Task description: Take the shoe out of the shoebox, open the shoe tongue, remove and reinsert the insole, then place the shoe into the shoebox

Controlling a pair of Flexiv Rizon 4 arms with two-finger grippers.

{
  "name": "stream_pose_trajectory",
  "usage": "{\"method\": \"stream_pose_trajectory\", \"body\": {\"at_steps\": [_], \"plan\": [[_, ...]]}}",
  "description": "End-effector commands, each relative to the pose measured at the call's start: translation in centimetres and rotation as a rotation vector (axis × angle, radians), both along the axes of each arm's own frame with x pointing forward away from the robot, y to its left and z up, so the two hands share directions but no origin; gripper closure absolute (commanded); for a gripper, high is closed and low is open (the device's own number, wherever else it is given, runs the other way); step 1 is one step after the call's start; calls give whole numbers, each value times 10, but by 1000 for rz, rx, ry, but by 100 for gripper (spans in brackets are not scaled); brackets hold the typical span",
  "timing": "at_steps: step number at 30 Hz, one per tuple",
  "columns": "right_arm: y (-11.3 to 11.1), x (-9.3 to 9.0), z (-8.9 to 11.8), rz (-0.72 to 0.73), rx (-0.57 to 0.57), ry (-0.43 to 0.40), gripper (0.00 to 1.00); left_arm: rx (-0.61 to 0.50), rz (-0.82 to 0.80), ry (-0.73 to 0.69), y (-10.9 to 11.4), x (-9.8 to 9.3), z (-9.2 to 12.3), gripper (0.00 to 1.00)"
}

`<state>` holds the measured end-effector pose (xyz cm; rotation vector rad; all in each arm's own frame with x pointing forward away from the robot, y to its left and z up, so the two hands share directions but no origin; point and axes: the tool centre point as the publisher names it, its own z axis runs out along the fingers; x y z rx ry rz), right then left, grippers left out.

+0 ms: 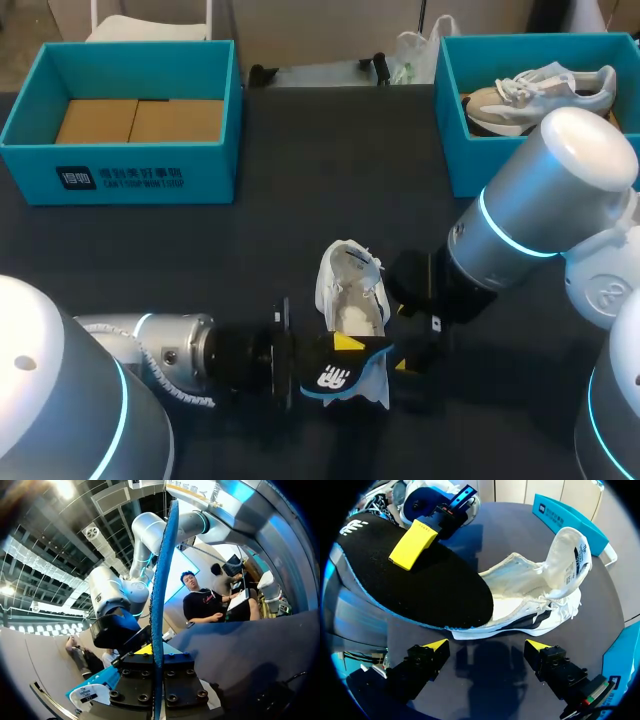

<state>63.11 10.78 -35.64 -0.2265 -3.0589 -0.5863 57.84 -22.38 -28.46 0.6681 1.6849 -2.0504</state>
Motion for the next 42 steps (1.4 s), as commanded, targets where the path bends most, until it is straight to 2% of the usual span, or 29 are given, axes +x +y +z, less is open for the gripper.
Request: {"method": "stream_pose_trajectory", "body": {"at_steps": [1,16,27,42], "plan": [[1,-1,-1,-2,-1,-2,0,-5,2,2,-6,4,-7,100],[1,-1,-1,-2,-1,-2,0,23,30,12,-4,8,-16,100],[1,-1,-1,-2,-1,-2,0,51,107,35,5,17,-25,100],[1,-1,-1,-2,-1,-2,0,106,149,23,3,28,-30,100]]}}
